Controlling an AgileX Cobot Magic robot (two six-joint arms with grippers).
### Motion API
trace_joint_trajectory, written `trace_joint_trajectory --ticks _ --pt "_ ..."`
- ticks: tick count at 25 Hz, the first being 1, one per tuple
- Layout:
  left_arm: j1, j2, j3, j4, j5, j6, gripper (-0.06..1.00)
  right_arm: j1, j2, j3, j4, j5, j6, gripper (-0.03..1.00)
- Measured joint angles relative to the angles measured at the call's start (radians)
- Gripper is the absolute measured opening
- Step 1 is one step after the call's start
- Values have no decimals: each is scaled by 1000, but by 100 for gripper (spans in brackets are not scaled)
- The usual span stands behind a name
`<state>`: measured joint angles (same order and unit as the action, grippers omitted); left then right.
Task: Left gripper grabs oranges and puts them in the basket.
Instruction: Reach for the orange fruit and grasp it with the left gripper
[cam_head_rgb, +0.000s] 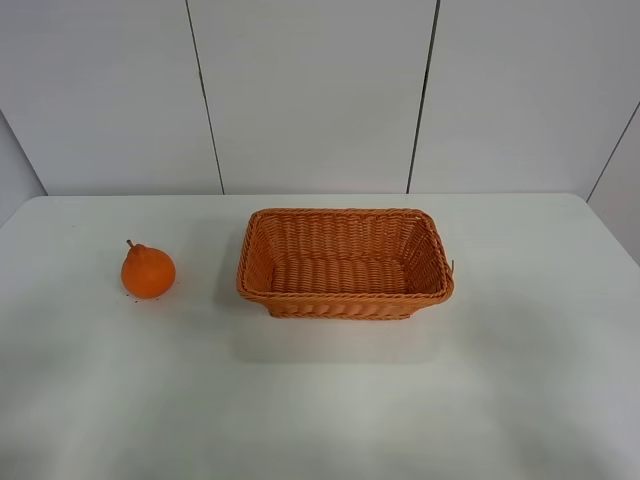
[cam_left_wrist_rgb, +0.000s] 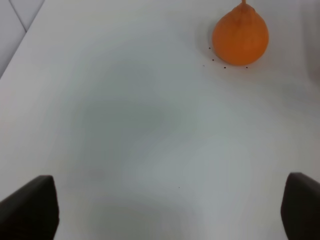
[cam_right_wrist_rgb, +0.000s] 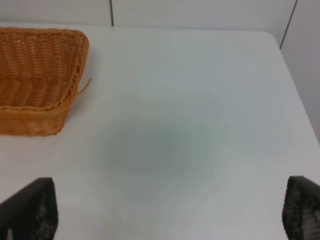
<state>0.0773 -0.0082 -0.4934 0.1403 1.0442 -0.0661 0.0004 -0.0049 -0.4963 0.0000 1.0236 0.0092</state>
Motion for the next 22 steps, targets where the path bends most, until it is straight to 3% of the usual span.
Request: trace_joint_trajectory --ticks 17,22 --pt "0 0 -11 0 -4 23 99 0 0 0 0 0 0 69" --pt "0 121 -24 -8 -22 28 99 0 0 0 0 0 0 69"
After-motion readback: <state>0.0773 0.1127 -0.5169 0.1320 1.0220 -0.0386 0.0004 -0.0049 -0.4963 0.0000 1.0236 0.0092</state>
